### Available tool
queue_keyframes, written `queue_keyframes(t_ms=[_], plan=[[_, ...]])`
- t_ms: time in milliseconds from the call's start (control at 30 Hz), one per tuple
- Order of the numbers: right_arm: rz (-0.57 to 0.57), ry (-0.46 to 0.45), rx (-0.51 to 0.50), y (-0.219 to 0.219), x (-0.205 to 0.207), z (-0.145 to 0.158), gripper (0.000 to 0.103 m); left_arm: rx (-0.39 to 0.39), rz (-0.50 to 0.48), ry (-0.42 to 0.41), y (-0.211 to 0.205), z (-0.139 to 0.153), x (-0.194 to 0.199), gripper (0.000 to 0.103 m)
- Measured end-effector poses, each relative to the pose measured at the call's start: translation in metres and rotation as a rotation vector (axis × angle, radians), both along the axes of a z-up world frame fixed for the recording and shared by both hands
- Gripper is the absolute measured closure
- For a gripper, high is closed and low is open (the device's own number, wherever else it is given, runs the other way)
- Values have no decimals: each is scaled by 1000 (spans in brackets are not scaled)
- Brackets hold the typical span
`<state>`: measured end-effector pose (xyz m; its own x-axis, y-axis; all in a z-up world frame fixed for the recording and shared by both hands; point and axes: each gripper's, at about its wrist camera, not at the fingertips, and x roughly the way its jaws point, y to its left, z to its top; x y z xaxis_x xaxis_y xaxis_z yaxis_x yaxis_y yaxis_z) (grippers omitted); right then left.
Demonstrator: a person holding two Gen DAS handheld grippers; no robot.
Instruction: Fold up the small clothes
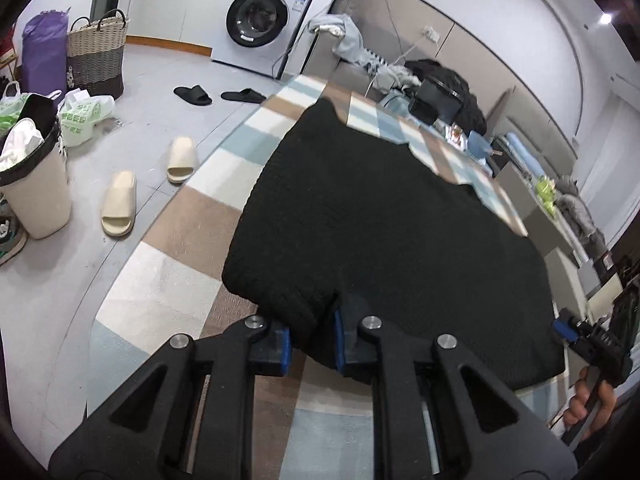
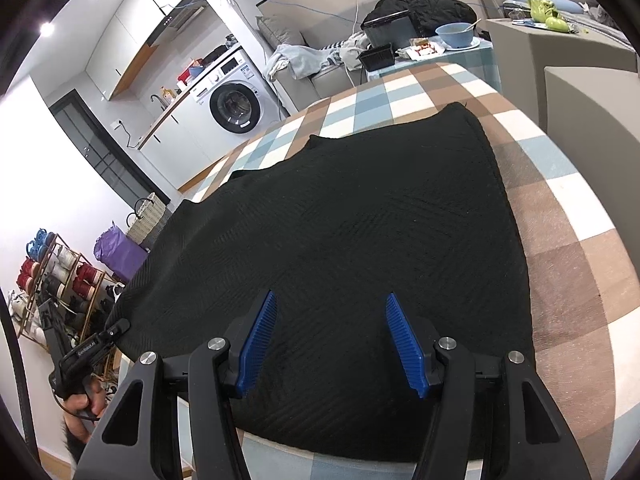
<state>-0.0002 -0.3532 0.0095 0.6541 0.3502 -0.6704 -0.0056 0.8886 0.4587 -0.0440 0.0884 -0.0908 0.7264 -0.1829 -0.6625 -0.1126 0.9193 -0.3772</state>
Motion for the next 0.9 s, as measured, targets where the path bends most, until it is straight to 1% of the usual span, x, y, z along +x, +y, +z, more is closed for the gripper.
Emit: queue_keyframes(t_ms=[33, 100, 167, 233, 333, 367, 400, 433, 500, 533, 567, 633, 667, 700, 733, 767, 800, 833, 867, 900], plan=[[4, -2, -2, 1, 0, 1, 44, 8, -9, -20, -3, 7, -1, 91], [7, -8, -2, 1, -1, 2, 44, 52, -45, -72, -16, 26, -2, 91], [6, -12, 0, 0, -2, 3, 44, 88, -123, -133, -37, 49, 4, 91], [0, -14, -2, -1, -4, 4, 44, 113, -224, -187, -63, 69, 12, 92], [-17, -21, -3, -5, -8, 7, 44, 133, -415, -257, -118, 95, 20, 92], [-23, -23, -3, -6, -10, 8, 44, 136, -487, -272, -139, 99, 20, 92], [-30, -26, -3, -8, -12, 9, 44, 132, -538, -280, -157, 100, 18, 92], [-36, -27, -4, -8, -13, 9, 44, 118, -621, -271, -181, 96, 17, 92], [-55, -23, -5, -13, -16, 8, 44, 110, -728, -244, -213, 84, 16, 91], [-63, -20, -2, -15, -17, 7, 44, 98, -779, -209, -230, 74, 17, 88], [-67, -15, -2, -17, -17, 7, 44, 84, -801, -172, -238, 66, 16, 87], [-65, 0, 2, -18, -18, 5, 44, 15, -810, -98, -241, 52, 17, 83], [-58, 0, 8, -18, -18, 5, 44, -28, -804, -78, -236, 50, 17, 79], [-49, 0, 17, -17, -19, 5, 44, -69, -788, -76, -226, 50, 15, 77], [-31, 0, 39, -15, -17, 5, 44, -81, -768, -82, -218, 51, 13, 69], [-16, 0, 60, -14, -16, 6, 44, -82, -724, -90, -204, 54, 15, 58], [1, -5, 88, -13, -14, 7, 44, -92, -686, -103, -190, 60, 12, 53], [9, -9, 99, -12, -12, 7, 44, -109, -672, -118, -180, 66, 13, 46], [23, -14, 108, -10, -8, 8, 44, -125, -649, -141, -168, 72, 11, 43], [34, -10, 110, -7, -4, 7, 44, -118, -626, -154, -158, 77, 10, 42]])
